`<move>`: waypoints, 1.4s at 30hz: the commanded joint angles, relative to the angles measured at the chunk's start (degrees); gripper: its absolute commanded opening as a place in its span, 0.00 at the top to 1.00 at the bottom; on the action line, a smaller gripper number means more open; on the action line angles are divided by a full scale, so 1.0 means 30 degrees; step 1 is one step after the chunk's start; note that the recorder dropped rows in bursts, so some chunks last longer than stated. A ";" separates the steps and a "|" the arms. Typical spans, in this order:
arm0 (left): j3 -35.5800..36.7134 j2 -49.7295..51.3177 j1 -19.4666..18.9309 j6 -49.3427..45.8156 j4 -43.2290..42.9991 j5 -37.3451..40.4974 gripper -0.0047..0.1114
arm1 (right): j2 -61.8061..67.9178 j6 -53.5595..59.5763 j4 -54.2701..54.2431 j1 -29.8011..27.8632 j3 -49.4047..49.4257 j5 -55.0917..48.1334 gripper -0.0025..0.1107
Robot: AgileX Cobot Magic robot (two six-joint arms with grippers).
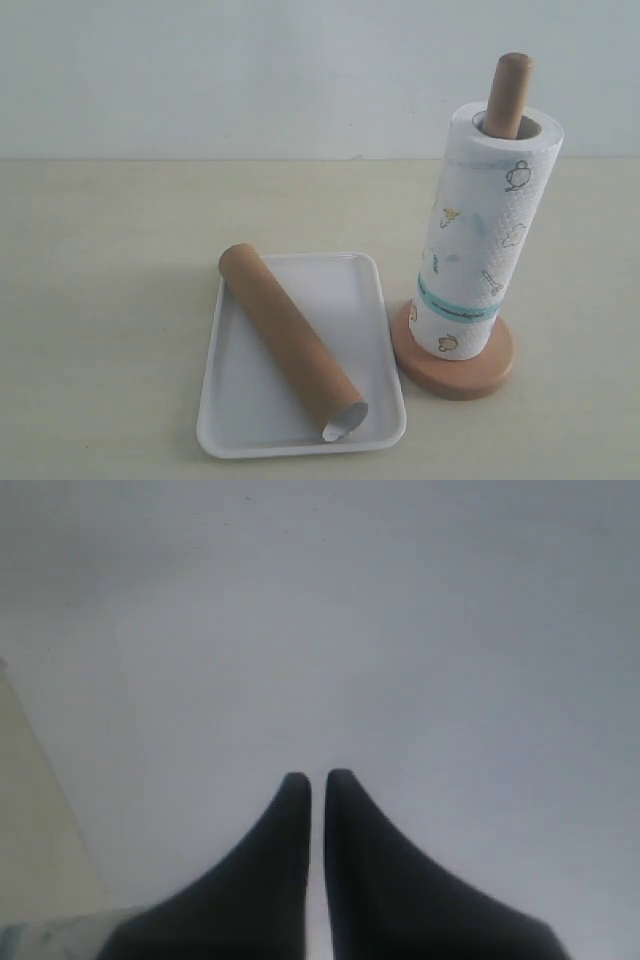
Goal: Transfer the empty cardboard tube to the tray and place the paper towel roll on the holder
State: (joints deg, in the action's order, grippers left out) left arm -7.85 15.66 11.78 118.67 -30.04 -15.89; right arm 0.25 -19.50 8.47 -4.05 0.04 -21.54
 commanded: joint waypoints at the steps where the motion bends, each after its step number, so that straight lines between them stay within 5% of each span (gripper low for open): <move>1: 0.1159 -0.0093 -0.0152 0.0609 0.2787 -0.2161 0.92 | -0.0085 0.0058 0.0020 0.0023 -0.0013 0.0100 0.98; 7: 0.1983 -0.2652 -0.0152 0.0573 0.3368 -0.5046 0.92 | -0.0085 0.0058 0.0020 0.0023 -0.0013 0.0100 0.98; 11: 0.2618 -0.5221 -0.0152 0.0178 0.5987 -0.1103 0.92 | -0.0085 0.0058 0.0020 0.0023 -0.0013 0.0100 0.98; 15: 0.2618 -0.5221 -0.0152 -0.3531 0.8348 0.4354 0.92 | -0.0085 0.0058 0.0020 0.0023 -0.0013 0.0100 0.98; 22: 0.2618 -0.5221 -0.0152 -1.2960 0.9725 0.6219 0.92 | -0.0085 0.0058 0.0020 0.0023 -0.0013 0.0100 0.98; 32: 0.2618 -0.5221 -0.0152 -3.3320 1.0369 0.7187 0.92 | -0.0085 0.0058 0.0020 0.0023 -0.0013 0.0100 0.98; 37: 0.2618 -0.5221 -0.0152 -3.8268 1.0843 0.8530 0.92 | -0.0085 0.0058 0.0020 0.0023 -0.0013 0.0100 0.98; 42: 0.2618 -0.5221 -0.0152 -3.8740 1.0806 0.9835 0.92 | -0.0085 0.0058 0.0020 0.0023 -0.0013 0.0100 0.98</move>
State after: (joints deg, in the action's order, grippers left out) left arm -0.17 0.15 11.44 4.06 1.75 11.39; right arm 0.25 -19.50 8.47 -4.05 0.04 -21.54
